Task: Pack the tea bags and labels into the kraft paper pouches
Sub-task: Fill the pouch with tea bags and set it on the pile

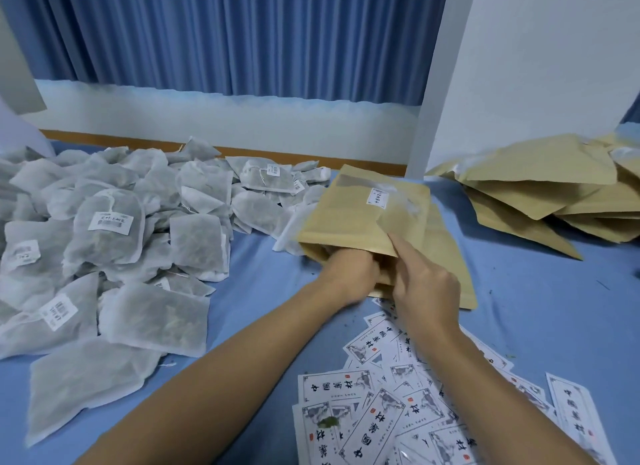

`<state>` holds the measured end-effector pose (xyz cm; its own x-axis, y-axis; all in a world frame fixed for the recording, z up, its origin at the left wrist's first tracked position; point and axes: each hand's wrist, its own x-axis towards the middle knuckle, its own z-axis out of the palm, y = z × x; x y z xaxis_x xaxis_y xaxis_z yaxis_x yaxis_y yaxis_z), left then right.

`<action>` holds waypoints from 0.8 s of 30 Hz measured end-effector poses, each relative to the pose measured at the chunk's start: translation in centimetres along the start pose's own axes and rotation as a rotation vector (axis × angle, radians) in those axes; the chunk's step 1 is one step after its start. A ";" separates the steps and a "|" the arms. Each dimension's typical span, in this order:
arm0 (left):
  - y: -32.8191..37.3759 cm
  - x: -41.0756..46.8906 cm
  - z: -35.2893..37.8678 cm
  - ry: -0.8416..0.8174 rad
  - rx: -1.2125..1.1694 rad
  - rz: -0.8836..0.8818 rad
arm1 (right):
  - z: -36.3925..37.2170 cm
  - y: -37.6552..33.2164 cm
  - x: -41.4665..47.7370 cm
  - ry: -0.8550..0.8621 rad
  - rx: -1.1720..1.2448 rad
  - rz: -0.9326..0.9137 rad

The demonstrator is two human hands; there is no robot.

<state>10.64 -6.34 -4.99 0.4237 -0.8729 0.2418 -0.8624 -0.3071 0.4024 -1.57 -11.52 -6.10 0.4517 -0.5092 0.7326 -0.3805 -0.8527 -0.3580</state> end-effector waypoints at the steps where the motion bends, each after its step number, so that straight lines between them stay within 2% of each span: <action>1: 0.3 1.2 -0.3 -0.047 -0.096 -0.027 | 0.0 0.0 -0.1 0.021 0.027 -0.022; 3: -0.1 3.2 -0.8 -0.077 -0.104 -0.035 | 0.0 0.1 -0.3 0.065 0.070 -0.051; 5: -1.8 4.5 -0.8 -0.057 0.082 -0.075 | 0.0 0.1 -0.5 0.072 0.086 -0.079; 8: -2.4 5.5 0.3 -0.170 0.209 -0.096 | 0.2 0.2 -0.5 0.038 0.024 -0.068; 12: 0.9 4.8 2.0 -0.231 0.115 -0.152 | 0.1 0.6 0.0 0.094 -0.041 -0.001; 16: 1.1 1.6 1.7 0.018 -0.015 0.109 | 0.1 0.4 0.0 0.049 -0.040 0.017; 19: 0.4 -1.2 0.8 0.241 0.061 0.428 | 0.1 0.4 0.2 0.030 -0.069 0.074; 21: -0.5 -3.2 -0.1 0.457 0.058 0.629 | 0.1 0.8 0.5 0.023 -0.079 0.112; 22: -1.1 -3.9 -0.8 0.595 -0.019 0.667 | 0.0 0.9 0.6 0.025 -0.084 0.126; 24: -2.8 -4.5 -2.4 0.853 -0.200 0.540 | -0.2 1.2 0.7 0.015 -0.130 0.147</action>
<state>11.83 -0.67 -5.07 0.1168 -0.2923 0.9492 -0.9673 0.1833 0.1754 -1.83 -12.87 -5.87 0.3715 -0.6247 0.6868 -0.5429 -0.7463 -0.3851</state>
